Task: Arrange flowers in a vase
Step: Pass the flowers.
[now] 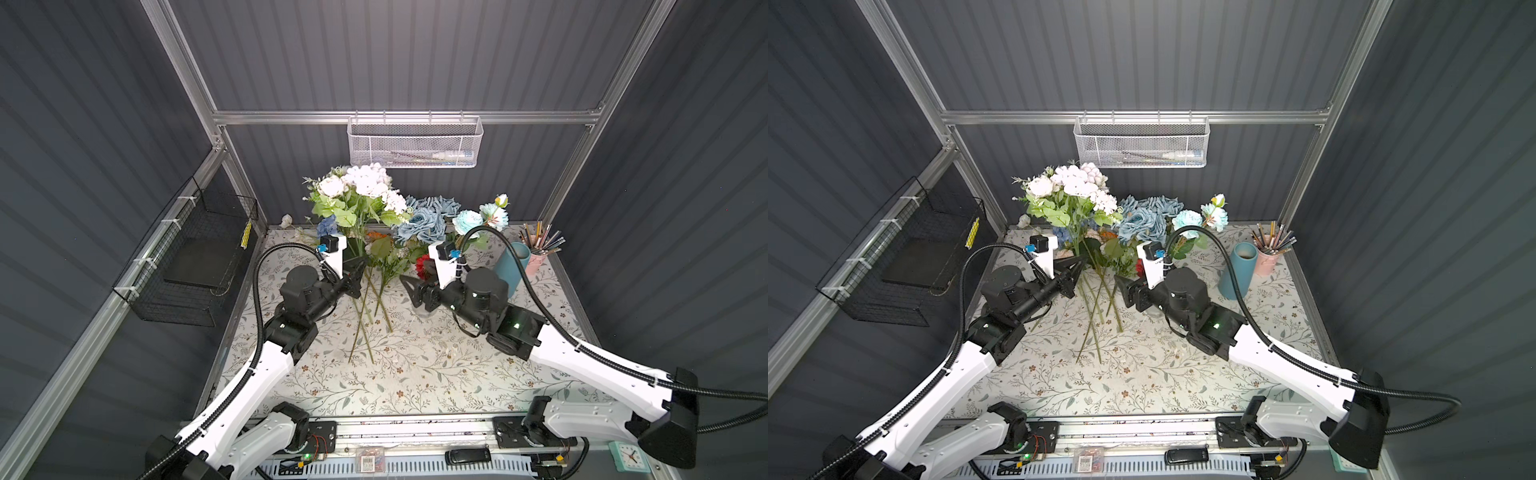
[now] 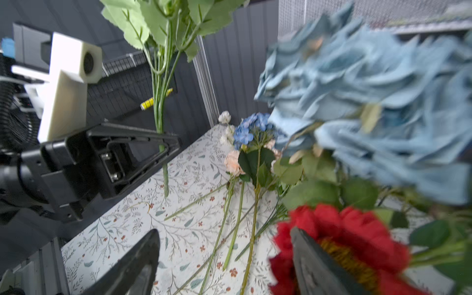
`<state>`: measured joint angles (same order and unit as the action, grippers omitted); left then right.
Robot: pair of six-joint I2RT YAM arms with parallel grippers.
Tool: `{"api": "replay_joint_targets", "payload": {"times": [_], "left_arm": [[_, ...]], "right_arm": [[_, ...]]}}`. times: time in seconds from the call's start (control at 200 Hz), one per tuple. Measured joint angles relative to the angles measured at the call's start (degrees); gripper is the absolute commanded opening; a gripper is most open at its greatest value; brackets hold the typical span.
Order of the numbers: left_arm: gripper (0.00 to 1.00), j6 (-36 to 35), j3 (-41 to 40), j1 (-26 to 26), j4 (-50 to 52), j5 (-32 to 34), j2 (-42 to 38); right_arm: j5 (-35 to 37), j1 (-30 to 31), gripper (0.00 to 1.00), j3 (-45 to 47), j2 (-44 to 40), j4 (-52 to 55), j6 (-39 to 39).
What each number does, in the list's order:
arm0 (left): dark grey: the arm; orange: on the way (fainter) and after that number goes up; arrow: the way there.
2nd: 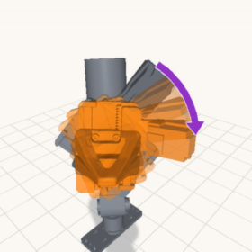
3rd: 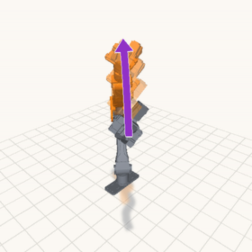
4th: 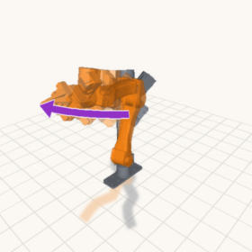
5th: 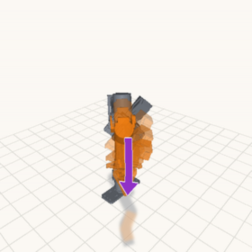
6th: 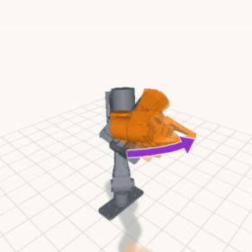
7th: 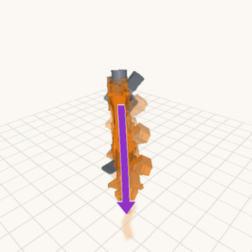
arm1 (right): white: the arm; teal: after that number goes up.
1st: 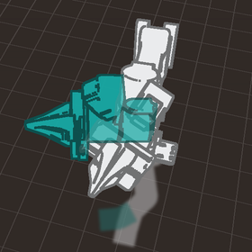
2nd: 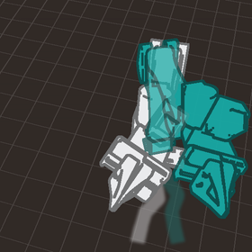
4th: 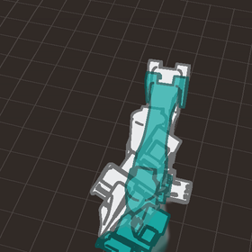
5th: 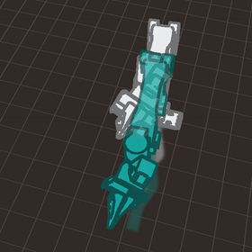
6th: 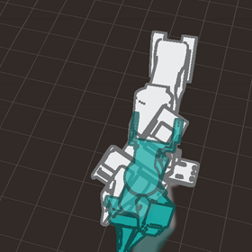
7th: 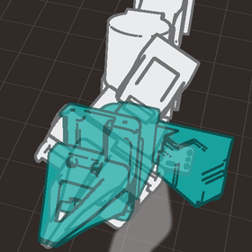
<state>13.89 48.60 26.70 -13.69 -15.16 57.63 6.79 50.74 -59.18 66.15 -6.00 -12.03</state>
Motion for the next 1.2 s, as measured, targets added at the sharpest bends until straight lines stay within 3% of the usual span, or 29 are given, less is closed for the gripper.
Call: {"api": "replay_joint_targets", "payload": {"times": [0.305,0.68,0.871,1.026,1.066,1.141,1.201], "left_arm": [[0.00,0.1,3.5,3.3,-6.7,-14.6,5.3],[0.00,-2.0,5.1,8.9,-6.6,-19.0,6.3],[0.00,-3.0,5.1,9.7,-5.3,-19.0,6.7],[0.00,-3.2,5.1,9.7,-4.7,-18.4,6.8],[0.19,-3.4,5.1,9.7,-4.7,-18.2,6.8],[0.96,-3.7,5.1,9.8,-4.8,-18.0,6.8],[1.00,-3.7,5.1,9.7,-4.8,-17.2,6.5]], "right_arm": [[-10.3,-3.6,0.77,-3.5,-1.5,-0.4,-1.0],[-16.1,-5.0,0.68,-7.1,3.6,-3.0,-1.6],[-19.3,-5.3,0.39,-7.2,4.5,-4.6,-3.4],[-21.9,-5.0,0.04,-7.2,4.5,-5.6,-3.8],[-22.3,-5.0,0.00,-7.2,4.5,-5.7,-4.6],[-22.2,-5.3,0.00,-7.1,4.4,-5.8,-4.7],[-21.6,-5.9,0.00,-7.0,4.2,-5.9,-4.6]]}}
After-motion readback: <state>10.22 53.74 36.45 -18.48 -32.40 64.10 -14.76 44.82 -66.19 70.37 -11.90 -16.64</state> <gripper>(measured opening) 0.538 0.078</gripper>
